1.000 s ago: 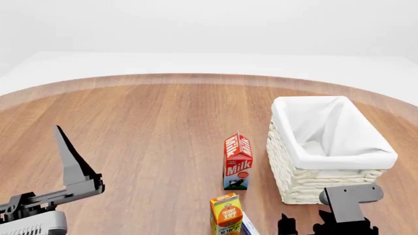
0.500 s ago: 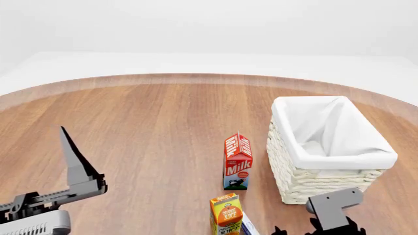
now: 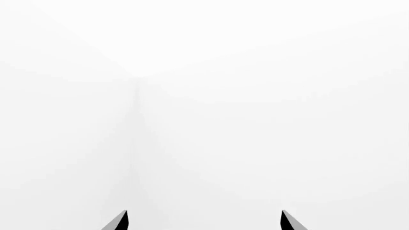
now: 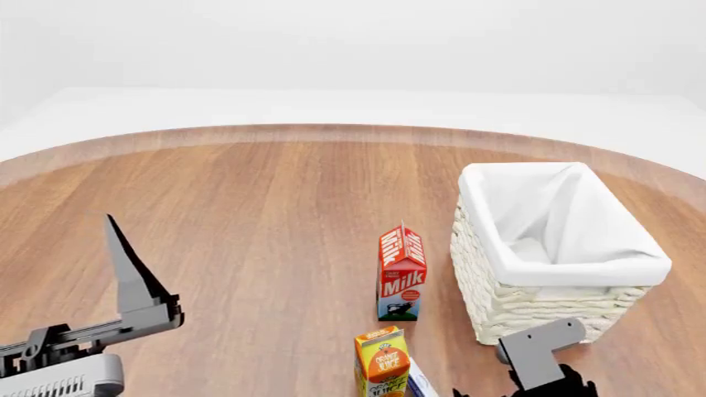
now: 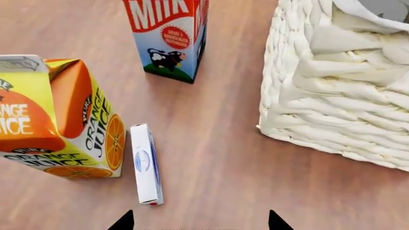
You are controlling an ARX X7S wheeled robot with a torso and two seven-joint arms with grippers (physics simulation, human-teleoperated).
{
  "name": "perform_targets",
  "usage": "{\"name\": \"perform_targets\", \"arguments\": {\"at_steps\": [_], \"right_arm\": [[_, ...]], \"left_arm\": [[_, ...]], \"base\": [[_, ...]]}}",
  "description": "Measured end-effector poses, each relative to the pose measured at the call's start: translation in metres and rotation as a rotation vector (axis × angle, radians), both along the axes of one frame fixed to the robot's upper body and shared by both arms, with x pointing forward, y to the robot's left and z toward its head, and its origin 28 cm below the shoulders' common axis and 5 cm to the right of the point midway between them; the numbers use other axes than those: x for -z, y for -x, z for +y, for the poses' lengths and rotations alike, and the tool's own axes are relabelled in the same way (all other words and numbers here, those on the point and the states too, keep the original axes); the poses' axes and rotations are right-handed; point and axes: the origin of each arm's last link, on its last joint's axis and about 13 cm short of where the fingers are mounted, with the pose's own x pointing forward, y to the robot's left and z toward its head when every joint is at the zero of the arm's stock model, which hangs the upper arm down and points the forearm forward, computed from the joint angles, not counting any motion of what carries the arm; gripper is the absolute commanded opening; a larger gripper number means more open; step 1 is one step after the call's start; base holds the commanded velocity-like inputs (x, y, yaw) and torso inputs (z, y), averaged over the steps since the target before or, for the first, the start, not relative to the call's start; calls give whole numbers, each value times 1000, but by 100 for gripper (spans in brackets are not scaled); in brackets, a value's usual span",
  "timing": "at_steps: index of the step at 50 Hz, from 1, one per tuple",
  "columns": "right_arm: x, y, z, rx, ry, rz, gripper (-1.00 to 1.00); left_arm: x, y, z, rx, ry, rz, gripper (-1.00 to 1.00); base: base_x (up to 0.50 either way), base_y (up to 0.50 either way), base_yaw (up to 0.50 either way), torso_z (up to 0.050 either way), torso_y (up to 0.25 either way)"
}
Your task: Pick up the cream cheese box and the butter, and put them in the basket.
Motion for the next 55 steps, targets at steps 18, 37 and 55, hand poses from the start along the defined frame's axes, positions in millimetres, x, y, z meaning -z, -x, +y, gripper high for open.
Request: {"name": "perform_targets", "arguments": {"at_steps": [18, 37, 55], "right_arm": [[6, -6, 7, -46, 21, 4, 100], [14, -13, 18, -91, 44, 11, 100], [22, -17, 21, -108, 72, 14, 100]], "left_arm": [[1, 0, 0, 1, -1, 3, 100], [2, -1, 0, 1, -2, 6, 100], [3, -2, -1, 2, -2, 8, 100]], "base": [[0, 0, 0, 0, 0], [0, 0, 0, 0, 0], [0, 0, 0, 0, 0]]}}
